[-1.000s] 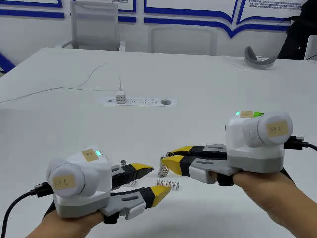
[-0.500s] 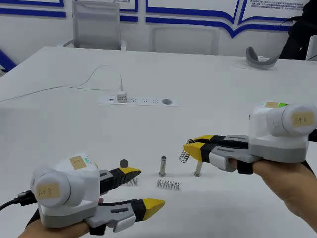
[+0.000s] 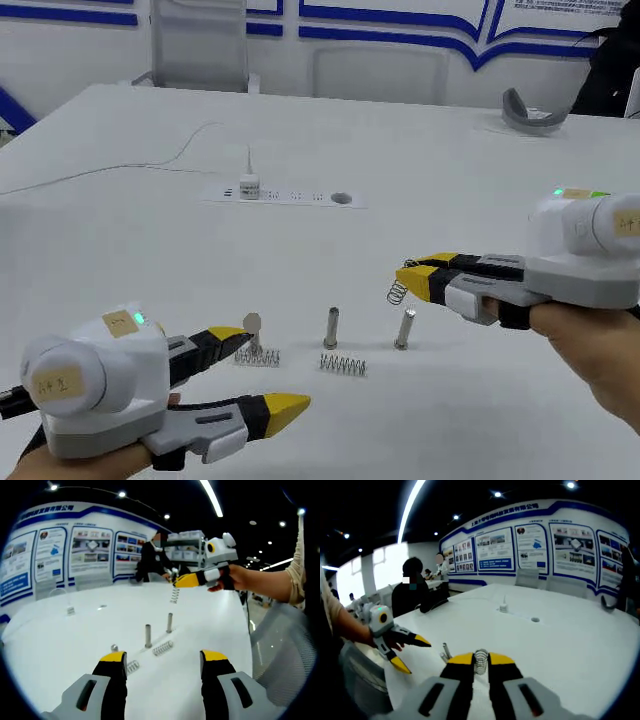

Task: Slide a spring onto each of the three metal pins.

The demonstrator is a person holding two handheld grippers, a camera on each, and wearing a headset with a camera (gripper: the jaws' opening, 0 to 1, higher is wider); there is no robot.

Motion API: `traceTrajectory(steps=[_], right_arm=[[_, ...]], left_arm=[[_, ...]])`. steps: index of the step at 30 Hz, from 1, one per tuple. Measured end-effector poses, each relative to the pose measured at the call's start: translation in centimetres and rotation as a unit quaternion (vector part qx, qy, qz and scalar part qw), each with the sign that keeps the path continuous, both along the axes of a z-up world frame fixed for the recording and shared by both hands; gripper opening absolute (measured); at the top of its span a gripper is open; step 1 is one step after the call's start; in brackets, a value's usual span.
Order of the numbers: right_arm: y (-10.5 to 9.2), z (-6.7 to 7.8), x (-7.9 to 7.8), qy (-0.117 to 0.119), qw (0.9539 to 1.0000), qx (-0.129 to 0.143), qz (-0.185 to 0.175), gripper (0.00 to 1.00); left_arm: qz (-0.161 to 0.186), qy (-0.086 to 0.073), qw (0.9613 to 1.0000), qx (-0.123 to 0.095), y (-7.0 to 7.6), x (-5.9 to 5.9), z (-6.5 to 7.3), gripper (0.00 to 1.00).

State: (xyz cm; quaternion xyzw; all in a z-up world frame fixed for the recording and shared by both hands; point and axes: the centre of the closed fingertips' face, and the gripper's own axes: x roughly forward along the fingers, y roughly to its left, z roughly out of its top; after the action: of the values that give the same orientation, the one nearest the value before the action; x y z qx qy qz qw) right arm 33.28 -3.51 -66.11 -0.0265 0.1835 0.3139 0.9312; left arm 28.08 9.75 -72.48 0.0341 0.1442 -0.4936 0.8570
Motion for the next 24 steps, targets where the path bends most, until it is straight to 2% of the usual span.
traceTrajectory(steps=[7,11,24], right_arm=[[-0.8,-0.6,0.6,-0.001,0.9996,-0.025,-0.014,0.11],[-1.3,-1.6,1.0,0.002,0.9987,-0.047,-0.021,0.11],[-2.0,-3.6,1.6,0.019,0.9971,-0.067,-0.032,0.11]], left_arm=[[0.022,0.002,0.9997,-0.004,1.4,0.7,0.0,0.62],[0.033,0.002,0.9994,-0.007,1.9,1.0,0.1,0.63],[0.045,0.005,0.9989,-0.007,2.6,1.2,-0.1,0.64]])
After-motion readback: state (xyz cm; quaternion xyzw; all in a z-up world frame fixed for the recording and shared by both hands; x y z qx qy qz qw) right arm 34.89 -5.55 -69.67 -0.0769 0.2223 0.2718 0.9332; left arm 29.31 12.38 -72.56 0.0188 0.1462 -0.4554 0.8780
